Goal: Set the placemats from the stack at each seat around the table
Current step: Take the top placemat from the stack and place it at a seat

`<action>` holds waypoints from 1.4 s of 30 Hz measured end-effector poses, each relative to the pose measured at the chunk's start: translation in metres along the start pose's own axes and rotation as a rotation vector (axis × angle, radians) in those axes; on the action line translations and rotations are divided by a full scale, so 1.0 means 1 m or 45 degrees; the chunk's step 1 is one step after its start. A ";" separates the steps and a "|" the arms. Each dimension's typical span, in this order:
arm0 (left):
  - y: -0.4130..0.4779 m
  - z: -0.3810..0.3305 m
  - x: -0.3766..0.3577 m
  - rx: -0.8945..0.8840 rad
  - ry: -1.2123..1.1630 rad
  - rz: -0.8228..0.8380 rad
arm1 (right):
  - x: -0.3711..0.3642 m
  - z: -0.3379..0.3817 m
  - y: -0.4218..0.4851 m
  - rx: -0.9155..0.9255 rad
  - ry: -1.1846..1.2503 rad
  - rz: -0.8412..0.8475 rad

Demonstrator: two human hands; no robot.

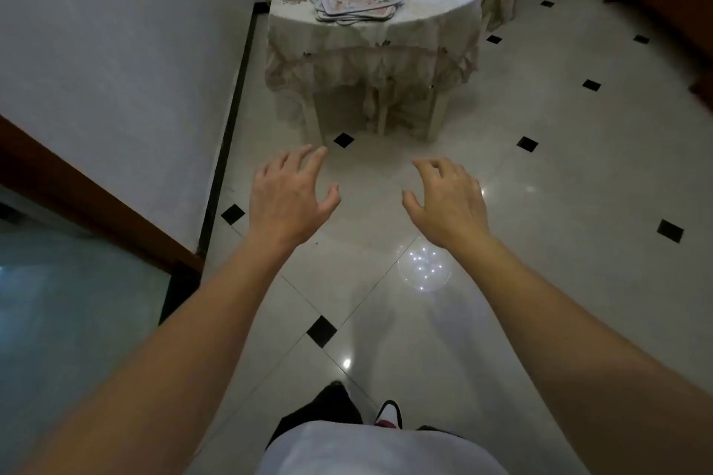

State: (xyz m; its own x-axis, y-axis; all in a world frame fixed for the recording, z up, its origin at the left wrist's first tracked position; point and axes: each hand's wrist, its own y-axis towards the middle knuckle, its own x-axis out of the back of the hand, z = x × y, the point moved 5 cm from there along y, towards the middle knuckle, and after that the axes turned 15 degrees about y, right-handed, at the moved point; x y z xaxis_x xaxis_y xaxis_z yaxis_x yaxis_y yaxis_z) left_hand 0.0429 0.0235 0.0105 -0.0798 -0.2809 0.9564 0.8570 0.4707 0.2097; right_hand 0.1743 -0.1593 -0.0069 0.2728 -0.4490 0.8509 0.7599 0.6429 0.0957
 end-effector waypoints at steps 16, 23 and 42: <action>0.098 0.051 -0.064 0.038 -0.033 0.031 | -0.053 0.010 0.122 -0.006 -0.059 0.056; 0.194 0.096 -0.094 0.041 -0.117 0.011 | -0.071 0.039 0.223 -0.016 -0.103 0.020; 0.377 0.122 -0.136 -0.040 -0.222 -0.032 | -0.086 0.036 0.396 -0.108 -0.123 -0.062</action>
State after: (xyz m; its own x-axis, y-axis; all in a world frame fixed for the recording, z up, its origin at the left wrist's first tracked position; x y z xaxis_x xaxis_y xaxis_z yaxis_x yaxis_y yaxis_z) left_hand 0.3152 0.3414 -0.0160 -0.1864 -0.1418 0.9722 0.8689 0.4382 0.2304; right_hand 0.4303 0.1565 -0.0237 0.1797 -0.4139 0.8924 0.8193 0.5651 0.0971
